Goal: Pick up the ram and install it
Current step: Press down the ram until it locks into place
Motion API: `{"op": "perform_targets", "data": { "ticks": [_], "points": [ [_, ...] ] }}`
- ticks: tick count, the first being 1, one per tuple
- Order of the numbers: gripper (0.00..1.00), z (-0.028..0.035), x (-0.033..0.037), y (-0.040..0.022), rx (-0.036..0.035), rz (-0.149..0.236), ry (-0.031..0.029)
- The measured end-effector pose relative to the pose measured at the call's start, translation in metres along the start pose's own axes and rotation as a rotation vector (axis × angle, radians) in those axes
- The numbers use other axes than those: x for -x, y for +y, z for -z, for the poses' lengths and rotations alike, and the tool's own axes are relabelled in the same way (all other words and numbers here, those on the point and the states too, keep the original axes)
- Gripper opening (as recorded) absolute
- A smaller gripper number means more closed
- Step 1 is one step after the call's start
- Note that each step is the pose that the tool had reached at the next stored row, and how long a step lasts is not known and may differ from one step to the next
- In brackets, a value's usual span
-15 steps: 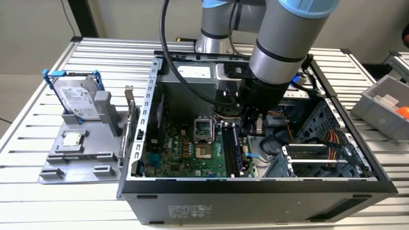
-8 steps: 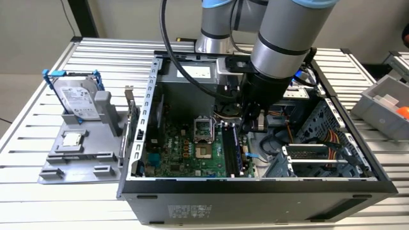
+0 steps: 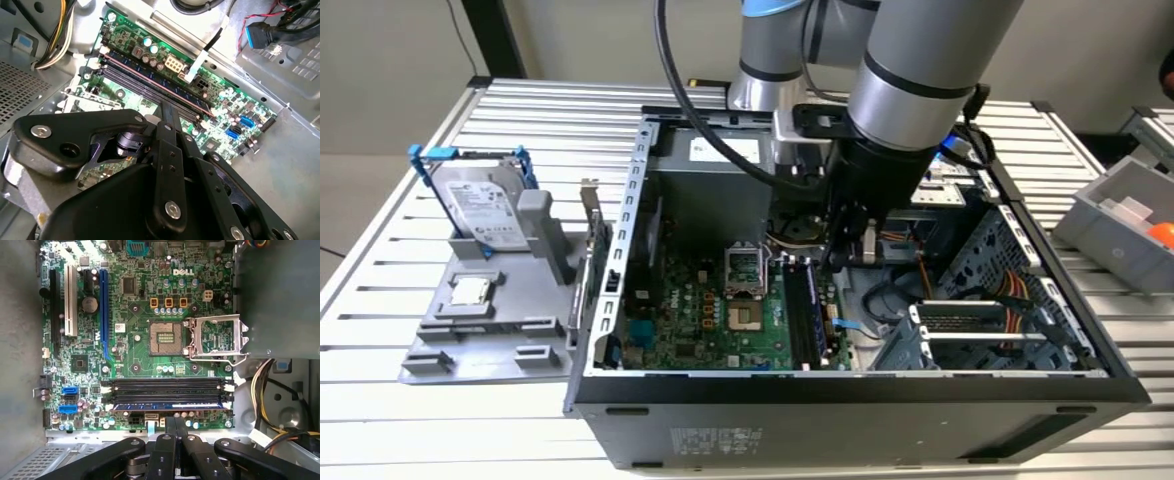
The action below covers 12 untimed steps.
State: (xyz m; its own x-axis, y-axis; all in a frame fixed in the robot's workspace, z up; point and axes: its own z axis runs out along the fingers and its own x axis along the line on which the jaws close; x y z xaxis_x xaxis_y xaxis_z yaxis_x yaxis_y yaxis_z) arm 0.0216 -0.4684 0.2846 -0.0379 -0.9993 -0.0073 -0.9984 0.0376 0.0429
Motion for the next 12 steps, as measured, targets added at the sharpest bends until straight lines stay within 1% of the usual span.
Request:
{"op": "perform_targets", "data": {
  "ticks": [4, 12],
  "points": [
    [0.00, 0.0044, 0.0000, 0.0002, 0.0000, 0.000, 0.0000],
    [0.00, 0.0049, 0.0000, 0.0002, 0.0000, 0.000, -0.0001]
  ]
}}
